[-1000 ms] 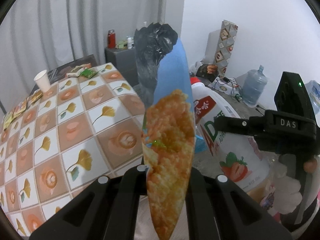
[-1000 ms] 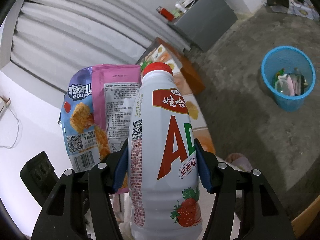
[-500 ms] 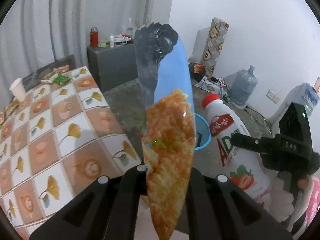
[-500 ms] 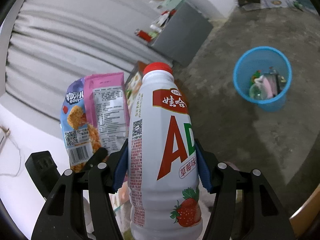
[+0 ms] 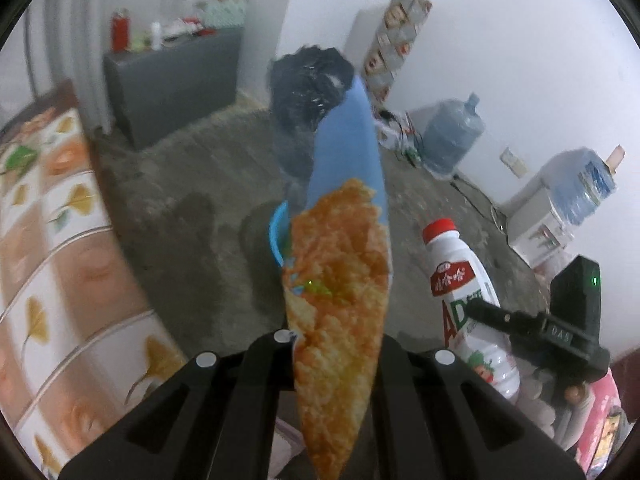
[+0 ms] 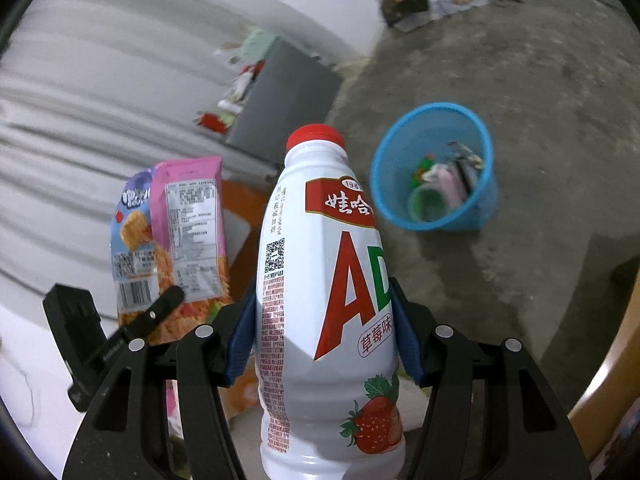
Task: Collect trash
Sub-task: 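Open the left gripper to drop the snack bag into the wastebasket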
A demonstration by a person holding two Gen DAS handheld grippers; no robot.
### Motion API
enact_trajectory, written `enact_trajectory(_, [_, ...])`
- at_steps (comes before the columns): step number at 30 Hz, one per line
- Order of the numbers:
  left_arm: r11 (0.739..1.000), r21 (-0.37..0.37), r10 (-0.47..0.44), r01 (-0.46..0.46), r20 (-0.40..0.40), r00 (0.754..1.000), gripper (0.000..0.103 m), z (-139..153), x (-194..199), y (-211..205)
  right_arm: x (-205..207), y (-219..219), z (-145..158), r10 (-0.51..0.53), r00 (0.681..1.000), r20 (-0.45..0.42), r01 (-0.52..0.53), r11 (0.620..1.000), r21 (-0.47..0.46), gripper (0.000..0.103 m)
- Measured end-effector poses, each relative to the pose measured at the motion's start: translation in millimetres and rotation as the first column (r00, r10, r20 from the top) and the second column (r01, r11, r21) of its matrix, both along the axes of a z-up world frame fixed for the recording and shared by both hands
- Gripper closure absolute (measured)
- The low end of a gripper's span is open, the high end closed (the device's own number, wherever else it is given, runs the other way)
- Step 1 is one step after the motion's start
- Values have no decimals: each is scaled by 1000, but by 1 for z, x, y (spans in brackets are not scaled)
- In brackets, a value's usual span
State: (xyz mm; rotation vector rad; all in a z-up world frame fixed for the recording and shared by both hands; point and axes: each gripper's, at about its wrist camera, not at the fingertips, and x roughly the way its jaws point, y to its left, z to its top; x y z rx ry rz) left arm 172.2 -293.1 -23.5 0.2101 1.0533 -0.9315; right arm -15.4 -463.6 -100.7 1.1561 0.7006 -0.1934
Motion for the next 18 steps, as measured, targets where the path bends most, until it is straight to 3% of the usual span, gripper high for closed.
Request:
enact_trajectory(6, [995,95,-29,38,-98,995,101,-42,42,-60,11,-21,-26,-47,997,-55,50,998,44,46])
enact_trajectory(13, [966,238,-62,103,-171,983,100,-109,70,-127,44,-51,-57,-55,993,-103,65,993,100,46])
enact_trajectory(18, [963,239,-64,122,-235,970,100,-145,87,-161,76,-79,-84,-69,993,-100,86,980,179,46])
